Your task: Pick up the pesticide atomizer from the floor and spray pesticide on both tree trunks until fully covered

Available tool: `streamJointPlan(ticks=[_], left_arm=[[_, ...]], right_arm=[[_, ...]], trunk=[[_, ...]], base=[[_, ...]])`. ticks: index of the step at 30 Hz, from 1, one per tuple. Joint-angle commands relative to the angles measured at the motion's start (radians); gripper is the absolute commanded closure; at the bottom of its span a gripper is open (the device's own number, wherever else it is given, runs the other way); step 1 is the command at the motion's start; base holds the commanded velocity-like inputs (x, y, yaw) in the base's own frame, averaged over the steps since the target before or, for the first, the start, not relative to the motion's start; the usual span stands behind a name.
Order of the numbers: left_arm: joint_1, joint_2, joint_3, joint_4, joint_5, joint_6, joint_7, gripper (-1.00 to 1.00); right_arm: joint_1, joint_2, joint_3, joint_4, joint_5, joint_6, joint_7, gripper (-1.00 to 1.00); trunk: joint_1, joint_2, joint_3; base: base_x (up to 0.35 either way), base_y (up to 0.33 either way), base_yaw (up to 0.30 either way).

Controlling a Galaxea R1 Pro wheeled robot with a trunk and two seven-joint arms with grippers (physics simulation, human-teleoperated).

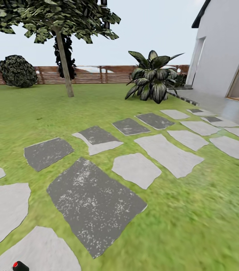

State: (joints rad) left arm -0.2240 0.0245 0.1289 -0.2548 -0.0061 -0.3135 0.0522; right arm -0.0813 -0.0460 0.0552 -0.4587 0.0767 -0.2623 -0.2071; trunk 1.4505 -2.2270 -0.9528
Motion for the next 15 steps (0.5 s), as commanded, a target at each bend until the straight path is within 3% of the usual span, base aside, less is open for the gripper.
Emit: streamJointPlan(ticks=[1, 15], left_arm=[[0.0, 0.0, 0.0, 0.0, 0.0, 0.0, 0.0, -1.0], [0.0, 0.0, 0.0, 0.0, 0.0, 0.0, 0.0, -1.0]], right_arm=[[0.0, 0.0, 0.0, 0.0, 0.0, 0.0, 0.0, -1.0], [0.0, 0.002, 0.0, 0.0, 0.0, 0.0, 0.0, -1.0]], trunk=[[0.0, 0.0, 0.0], [0.0, 0.0, 0.0]], base=[[0.232, -0.198, 0.276], [0.228, -0.201, 0.277]])
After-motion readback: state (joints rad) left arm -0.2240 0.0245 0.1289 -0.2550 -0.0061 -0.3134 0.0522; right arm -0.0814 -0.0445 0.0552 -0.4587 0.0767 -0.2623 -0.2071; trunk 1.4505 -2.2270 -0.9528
